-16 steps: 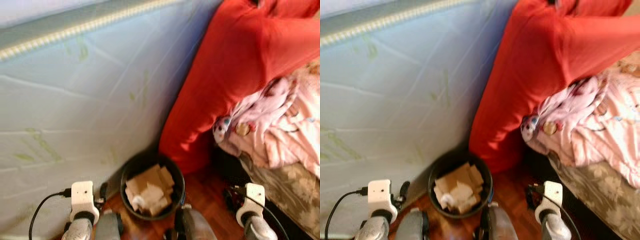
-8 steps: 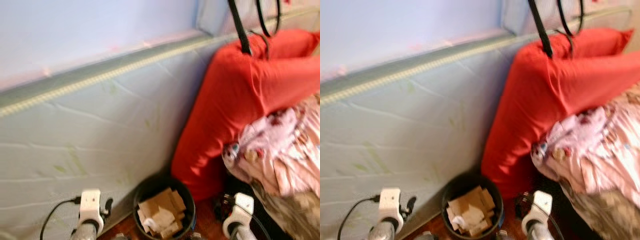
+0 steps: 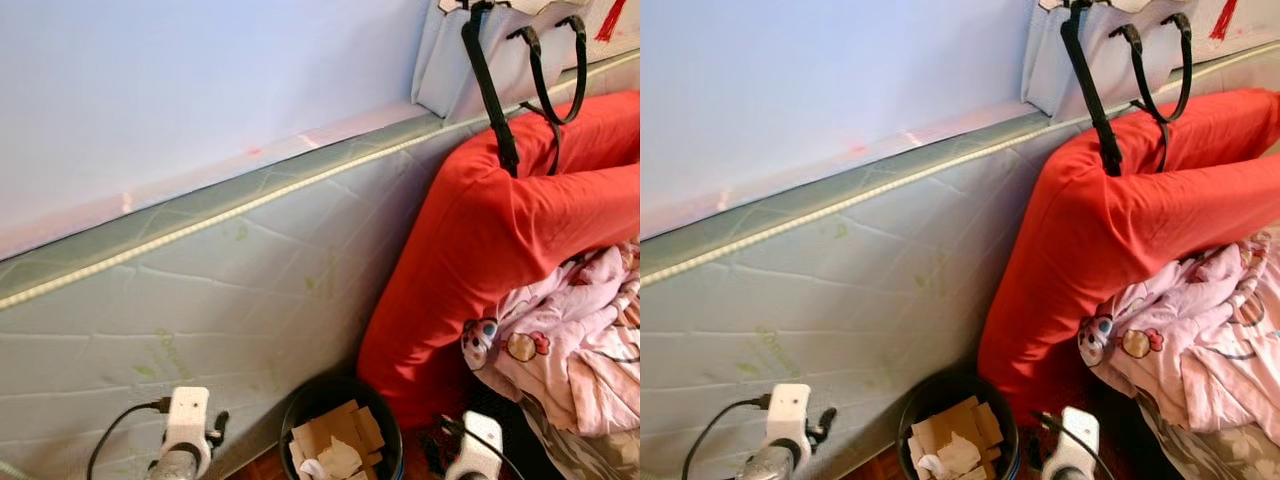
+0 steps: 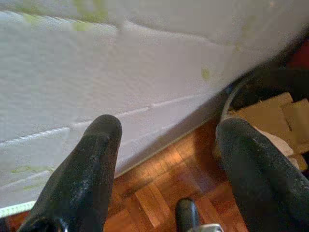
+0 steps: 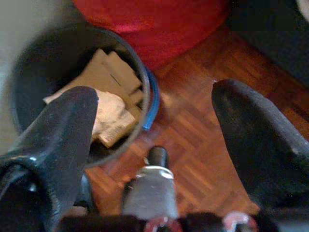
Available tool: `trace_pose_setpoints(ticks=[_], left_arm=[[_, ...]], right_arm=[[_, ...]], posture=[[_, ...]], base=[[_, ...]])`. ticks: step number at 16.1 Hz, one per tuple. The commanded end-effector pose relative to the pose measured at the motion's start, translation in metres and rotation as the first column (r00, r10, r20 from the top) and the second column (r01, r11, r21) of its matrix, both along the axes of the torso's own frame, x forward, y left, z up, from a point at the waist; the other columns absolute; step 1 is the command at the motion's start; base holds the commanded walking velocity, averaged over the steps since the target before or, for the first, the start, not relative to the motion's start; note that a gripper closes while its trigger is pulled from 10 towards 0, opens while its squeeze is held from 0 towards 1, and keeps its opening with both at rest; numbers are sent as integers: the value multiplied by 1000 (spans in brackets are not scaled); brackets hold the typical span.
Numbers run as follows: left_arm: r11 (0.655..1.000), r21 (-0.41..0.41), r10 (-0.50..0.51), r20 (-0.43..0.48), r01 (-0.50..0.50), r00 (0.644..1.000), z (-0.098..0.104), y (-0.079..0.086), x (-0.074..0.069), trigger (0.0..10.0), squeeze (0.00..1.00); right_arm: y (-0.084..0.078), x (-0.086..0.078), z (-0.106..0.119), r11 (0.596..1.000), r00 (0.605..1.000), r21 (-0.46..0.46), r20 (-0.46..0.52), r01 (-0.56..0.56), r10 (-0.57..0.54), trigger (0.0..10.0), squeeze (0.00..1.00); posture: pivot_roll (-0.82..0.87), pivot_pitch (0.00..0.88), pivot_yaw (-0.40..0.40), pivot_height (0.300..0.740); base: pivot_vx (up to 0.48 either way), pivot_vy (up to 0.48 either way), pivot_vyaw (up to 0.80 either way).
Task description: Clean up the room
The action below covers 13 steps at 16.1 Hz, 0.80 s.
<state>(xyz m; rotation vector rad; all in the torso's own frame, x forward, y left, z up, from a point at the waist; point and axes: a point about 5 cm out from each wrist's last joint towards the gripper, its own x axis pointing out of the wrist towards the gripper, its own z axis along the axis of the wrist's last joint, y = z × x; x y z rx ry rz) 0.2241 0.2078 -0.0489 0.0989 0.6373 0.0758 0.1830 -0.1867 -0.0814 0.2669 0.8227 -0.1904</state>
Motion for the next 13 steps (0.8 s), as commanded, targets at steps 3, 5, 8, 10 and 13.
trace_pose_setpoints(ticks=[3, 5, 8, 10, 13], left_arm=[[999, 41, -1, -112, 5, 994, -15, -2, -18, 10000, 0], [999, 31, 11, -134, -7, 991, -19, -4, -24, 10000, 0], [999, 35, 19, -144, -14, 989, -20, -1, -25, 10000, 0], [999, 42, 24, -148, -18, 989, -19, 2, -24, 10000, 0], [997, 42, 74, -129, -69, 989, -16, 6, -20, 10000, 0]], right_arm=[[-20, -26, -9, 999, 997, -41, -81, 1, -4, 10000, 0], [-31, -36, -11, 999, 994, -47, -110, 25, -30, 10000, 0], [-37, -36, -10, 998, 992, -57, -121, 38, -44, 10000, 0], [-28, -32, -10, 998, 993, -44, -104, 44, -49, 10000, 0], [-24, -32, -11, 997, 994, -76, -112, 5, -14, 10000, 0]], posture=[[33, 0, -20, 739], [56, 0, -31, 739], [59, 0, -17, 739], [50, 0, -7, 739], [46, 0, -20, 739]], base=[[0, 0, 0], [0, 0, 0], [0, 0, 0], [0, 0, 0], [0, 0, -179]])
